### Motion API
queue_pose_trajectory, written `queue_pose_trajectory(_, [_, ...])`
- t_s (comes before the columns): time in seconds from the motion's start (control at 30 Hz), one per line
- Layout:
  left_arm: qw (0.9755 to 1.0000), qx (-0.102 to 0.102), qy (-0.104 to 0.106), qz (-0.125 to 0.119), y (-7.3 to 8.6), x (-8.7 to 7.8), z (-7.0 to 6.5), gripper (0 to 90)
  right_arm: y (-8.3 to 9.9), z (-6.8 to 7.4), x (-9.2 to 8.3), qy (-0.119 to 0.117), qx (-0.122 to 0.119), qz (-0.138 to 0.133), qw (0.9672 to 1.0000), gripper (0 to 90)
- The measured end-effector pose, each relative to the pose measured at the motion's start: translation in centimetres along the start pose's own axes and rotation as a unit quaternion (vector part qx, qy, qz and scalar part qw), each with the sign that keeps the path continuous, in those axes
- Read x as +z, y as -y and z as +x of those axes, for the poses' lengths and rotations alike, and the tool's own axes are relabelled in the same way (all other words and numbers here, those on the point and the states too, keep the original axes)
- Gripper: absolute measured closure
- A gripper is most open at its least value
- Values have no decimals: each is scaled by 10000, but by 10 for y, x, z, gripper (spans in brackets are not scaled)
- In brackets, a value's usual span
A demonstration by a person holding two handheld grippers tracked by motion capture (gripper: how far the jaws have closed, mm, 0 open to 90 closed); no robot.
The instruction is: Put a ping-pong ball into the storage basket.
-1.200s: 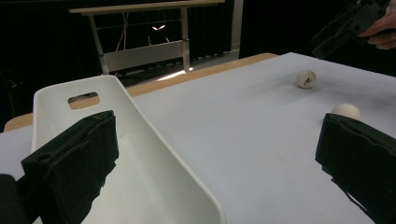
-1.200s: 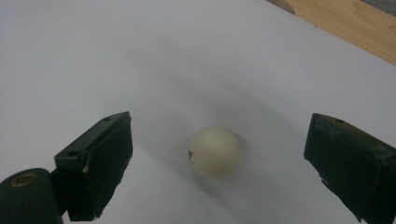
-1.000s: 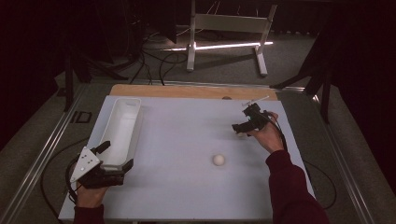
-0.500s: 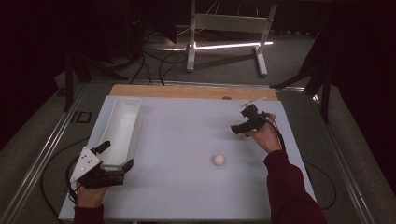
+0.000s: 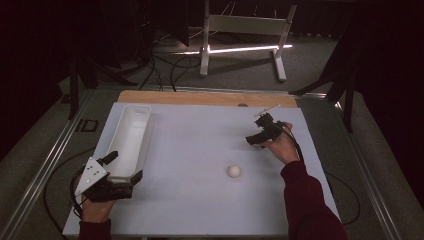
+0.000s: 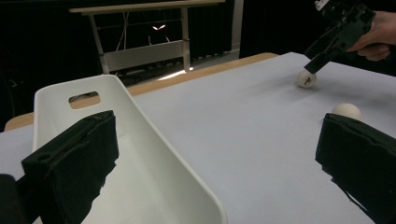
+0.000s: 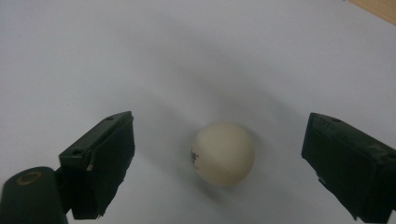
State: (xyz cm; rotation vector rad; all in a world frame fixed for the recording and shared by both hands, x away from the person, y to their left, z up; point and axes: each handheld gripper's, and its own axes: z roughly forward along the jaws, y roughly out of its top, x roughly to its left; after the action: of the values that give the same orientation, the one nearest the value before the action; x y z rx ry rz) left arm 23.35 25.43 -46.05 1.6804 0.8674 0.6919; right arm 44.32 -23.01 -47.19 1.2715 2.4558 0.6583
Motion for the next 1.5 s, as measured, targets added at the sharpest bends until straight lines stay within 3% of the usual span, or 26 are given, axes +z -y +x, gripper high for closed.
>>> queue_pose_trajectory(0.57, [10000, 4, -10, 4, 0, 0, 0, 1, 1, 0, 8, 58, 53, 173, 9998, 189])
queue_pose_trajectory(0.8, [10000, 7, -16, 7, 0, 0, 0, 1, 2, 0, 15, 219, 58, 317, 9992, 259])
queue_pose_trajectory(1.5, [10000, -6, -15, -6, 0, -1, 0, 1, 5, 0, 25, 362, 127, 617, 9974, 332])
